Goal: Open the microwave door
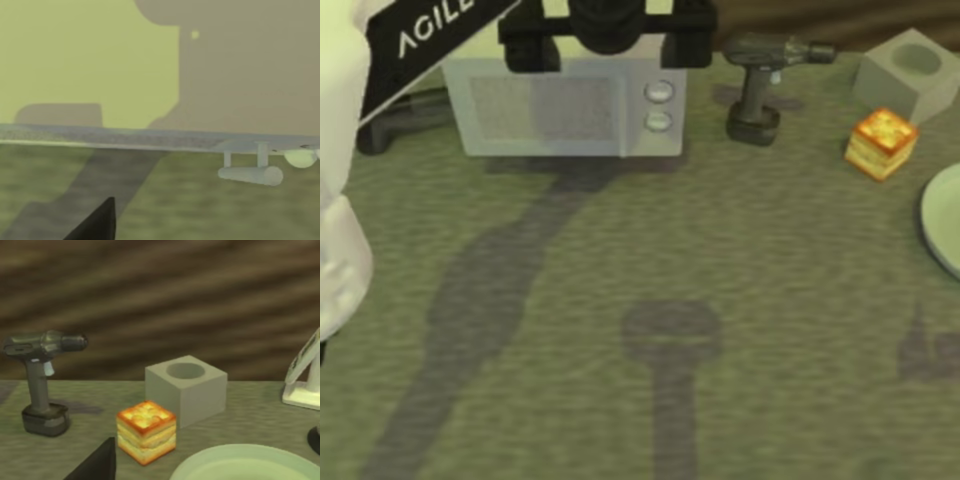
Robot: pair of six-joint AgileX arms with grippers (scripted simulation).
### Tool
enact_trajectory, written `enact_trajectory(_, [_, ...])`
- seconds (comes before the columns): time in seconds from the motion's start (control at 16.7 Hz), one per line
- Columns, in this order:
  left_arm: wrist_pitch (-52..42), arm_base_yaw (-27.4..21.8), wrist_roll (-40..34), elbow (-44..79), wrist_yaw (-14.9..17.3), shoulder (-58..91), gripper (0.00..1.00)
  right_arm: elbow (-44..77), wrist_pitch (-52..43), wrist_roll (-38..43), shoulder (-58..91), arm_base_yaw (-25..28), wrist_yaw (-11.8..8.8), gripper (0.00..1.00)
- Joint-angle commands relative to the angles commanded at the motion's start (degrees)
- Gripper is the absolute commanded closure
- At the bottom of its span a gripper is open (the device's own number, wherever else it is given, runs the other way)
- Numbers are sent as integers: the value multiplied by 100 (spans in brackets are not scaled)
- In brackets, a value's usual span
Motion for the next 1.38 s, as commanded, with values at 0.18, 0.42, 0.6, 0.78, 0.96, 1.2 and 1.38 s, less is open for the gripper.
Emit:
enact_trajectory(0.18, [604,122,116,-169,59,350,0,0,0,0,0,0,0,0])
enact_trajectory(0.42, [925,201,191,-271,97,586,0,0,0,0,0,0,0,0])
enact_trajectory(0.6, [925,201,191,-271,97,586,8,0,0,0,0,0,0,0])
enact_trajectory(0.78, [925,201,191,-271,97,586,30,0,0,0,0,0,0,0])
enact_trajectory(0.96, [925,201,191,-271,97,586,53,0,0,0,0,0,0,0])
enact_trajectory(1.2, [925,201,191,-271,97,586,83,0,0,0,0,0,0,0])
enact_trajectory(1.38, [925,201,191,-271,97,586,100,0,0,0,0,0,0,0])
